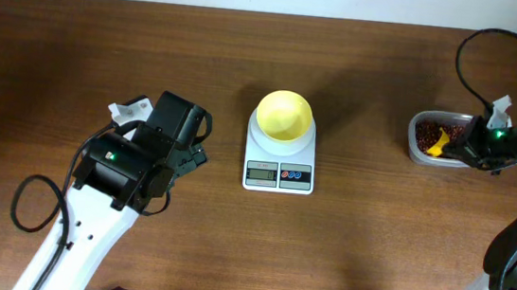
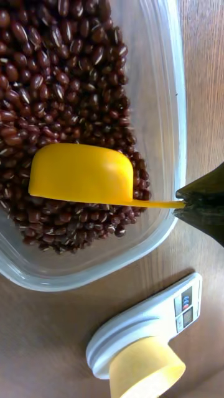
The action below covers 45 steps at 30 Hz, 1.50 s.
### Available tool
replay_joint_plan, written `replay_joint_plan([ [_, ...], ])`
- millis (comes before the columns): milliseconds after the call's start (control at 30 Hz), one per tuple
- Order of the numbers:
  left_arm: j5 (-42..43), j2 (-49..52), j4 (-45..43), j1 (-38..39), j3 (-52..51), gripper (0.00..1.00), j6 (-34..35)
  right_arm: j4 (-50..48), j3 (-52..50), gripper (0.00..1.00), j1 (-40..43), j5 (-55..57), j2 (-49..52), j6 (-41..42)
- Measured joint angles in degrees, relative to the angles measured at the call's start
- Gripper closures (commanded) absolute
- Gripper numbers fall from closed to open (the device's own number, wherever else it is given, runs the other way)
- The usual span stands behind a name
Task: Scoop item into bowl and weigh 50g on scale
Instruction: 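Drag the scoop through the red beans with the right gripper and lift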
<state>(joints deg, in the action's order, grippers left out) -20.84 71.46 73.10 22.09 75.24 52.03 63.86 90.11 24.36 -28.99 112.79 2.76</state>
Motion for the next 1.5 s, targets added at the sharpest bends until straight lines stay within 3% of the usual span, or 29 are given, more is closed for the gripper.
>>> replay_joint_plan([
  [400, 0.0, 0.0, 0.0, 0.0, 0.0, 0.01, 0.0, -1.6, -1.8, 0.96, 1.6, 0.4, 0.0, -0.4],
  [1500, 0.0, 0.0, 0.0, 0.0, 0.0, 0.01, 0.0, -5.5, -5.8, 0.96, 8.7, -11.6, 1.2, 1.3],
])
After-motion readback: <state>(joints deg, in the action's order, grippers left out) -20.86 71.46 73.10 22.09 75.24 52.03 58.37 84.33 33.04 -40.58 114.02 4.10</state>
